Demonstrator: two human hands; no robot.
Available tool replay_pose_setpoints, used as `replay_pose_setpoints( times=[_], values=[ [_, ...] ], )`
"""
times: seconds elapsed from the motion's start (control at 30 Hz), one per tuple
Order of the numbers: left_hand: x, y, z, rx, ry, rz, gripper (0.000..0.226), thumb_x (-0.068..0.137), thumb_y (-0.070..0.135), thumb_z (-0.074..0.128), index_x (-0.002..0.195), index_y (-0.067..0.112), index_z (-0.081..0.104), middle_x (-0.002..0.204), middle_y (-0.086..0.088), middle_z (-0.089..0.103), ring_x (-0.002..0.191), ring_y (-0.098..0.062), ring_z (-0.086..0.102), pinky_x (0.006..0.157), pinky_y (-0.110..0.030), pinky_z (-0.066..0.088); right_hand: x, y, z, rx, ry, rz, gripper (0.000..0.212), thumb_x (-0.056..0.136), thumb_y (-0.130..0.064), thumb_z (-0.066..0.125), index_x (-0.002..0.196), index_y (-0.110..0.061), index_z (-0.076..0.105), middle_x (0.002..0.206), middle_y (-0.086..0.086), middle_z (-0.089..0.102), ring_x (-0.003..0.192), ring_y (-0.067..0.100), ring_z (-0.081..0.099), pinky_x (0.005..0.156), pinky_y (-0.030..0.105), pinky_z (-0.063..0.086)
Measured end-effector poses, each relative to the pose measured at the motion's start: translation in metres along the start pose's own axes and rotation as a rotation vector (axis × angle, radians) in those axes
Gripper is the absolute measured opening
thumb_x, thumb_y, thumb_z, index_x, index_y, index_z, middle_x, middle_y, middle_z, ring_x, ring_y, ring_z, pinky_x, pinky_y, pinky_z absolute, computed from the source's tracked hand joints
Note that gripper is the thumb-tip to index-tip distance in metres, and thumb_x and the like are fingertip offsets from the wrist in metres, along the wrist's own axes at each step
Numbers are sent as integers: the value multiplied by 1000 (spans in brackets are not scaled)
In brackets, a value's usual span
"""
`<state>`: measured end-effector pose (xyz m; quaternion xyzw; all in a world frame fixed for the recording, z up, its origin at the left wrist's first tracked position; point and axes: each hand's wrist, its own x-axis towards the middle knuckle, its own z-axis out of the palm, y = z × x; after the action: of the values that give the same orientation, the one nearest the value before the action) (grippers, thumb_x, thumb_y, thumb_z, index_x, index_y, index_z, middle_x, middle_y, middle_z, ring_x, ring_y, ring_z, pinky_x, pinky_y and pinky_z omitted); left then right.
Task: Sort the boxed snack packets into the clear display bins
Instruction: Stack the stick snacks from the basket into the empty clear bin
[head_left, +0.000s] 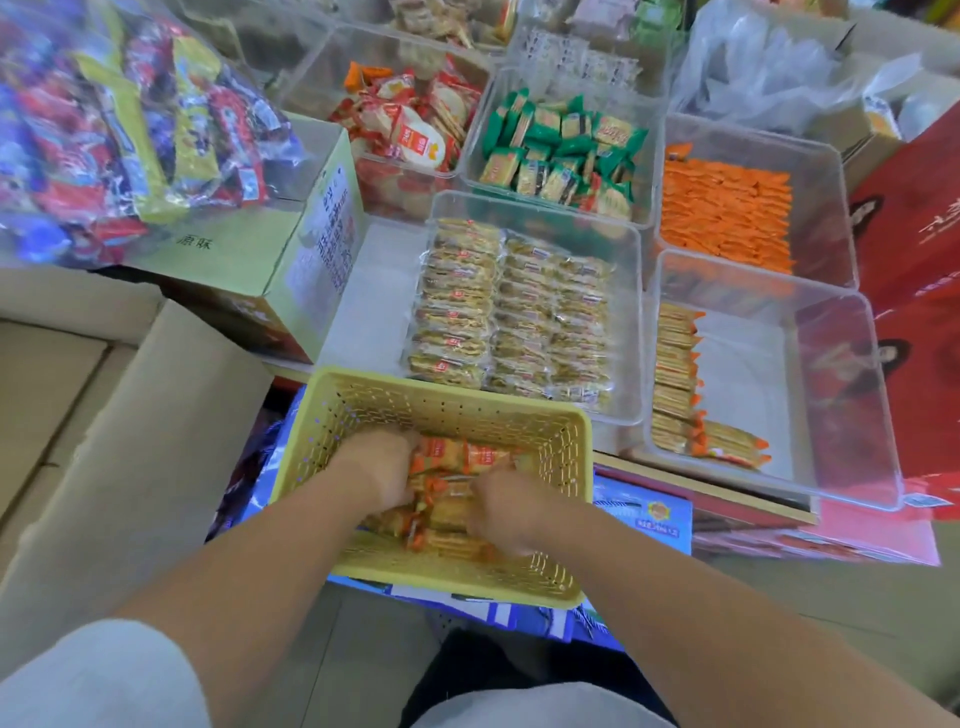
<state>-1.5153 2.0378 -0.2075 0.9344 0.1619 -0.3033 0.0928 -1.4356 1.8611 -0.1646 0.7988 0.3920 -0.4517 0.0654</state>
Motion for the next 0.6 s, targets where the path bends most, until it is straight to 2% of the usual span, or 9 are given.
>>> replay_pose_setpoints(
  times=[0.07, 0.13, 0.27, 0.37, 0.43, 0.5, 0.6],
  values=[
    [-1, -2, -4, 14, 17, 12, 62, 77, 44, 77, 134, 24, 61, 127, -8, 62, 116, -31, 63, 92, -37, 53, 14, -2, 6, -39, 4, -3, 44, 97, -32, 57, 134, -9, 55, 130, 16, 57, 111, 33, 60, 95, 44, 54],
    [-4, -3, -11, -14, 2, 37, 55, 76, 43, 79, 124, 23, 66, 122, -7, 65, 113, -30, 65, 88, -36, 53, 25, -5, 13, -39, 36, -14, 61, 91, -41, 65, 142, -13, 49, 136, 13, 54, 118, 34, 56, 100, 43, 50],
    [-27, -8, -30, -219, 50, 21, 34, 72, 42, 79, 94, 22, 63, 95, 0, 69, 92, -27, 66, 70, -33, 49, 40, -7, 21, -12, 74, -22, 74, 85, -45, 71, 147, -17, 42, 139, 11, 51, 124, 33, 52, 104, 42, 47],
    [-55, -11, -36, -507, 167, -54, 42, 69, 44, 82, 93, 26, 52, 81, 4, 64, 72, -23, 61, 60, -36, 49, 45, -5, 23, -96, 52, -24, 71, 87, -45, 67, 150, -26, 39, 147, 11, 45, 134, 36, 43, 107, 42, 40],
    [-74, -11, -35, -748, 244, -140, 51, 67, 45, 87, 90, 28, 45, 73, 4, 57, 58, -18, 53, 51, -34, 43, 47, -4, 25, -157, 33, -6, 68, 87, -50, 66, 147, -28, 44, 151, 12, 42, 136, 36, 41, 109, 42, 39],
    [-90, -9, -30, -952, 286, -201, 53, 67, 44, 89, 89, 26, 45, 71, -1, 53, 56, -16, 48, 49, -37, 42, 47, -4, 28, -149, 46, 2, 67, 83, -54, 69, 139, -21, 53, 146, 12, 47, 130, 34, 46, 105, 40, 43],
    [-108, -5, -24, -1267, 308, -245, 53, 60, 40, 92, 90, 23, 52, 79, -11, 62, 65, -19, 54, 62, -50, 55, 47, -4, 31, -35, 57, 11, 64, 79, -50, 77, 129, -16, 56, 130, 9, 60, 115, 29, 57, 94, 34, 49]
  ],
)
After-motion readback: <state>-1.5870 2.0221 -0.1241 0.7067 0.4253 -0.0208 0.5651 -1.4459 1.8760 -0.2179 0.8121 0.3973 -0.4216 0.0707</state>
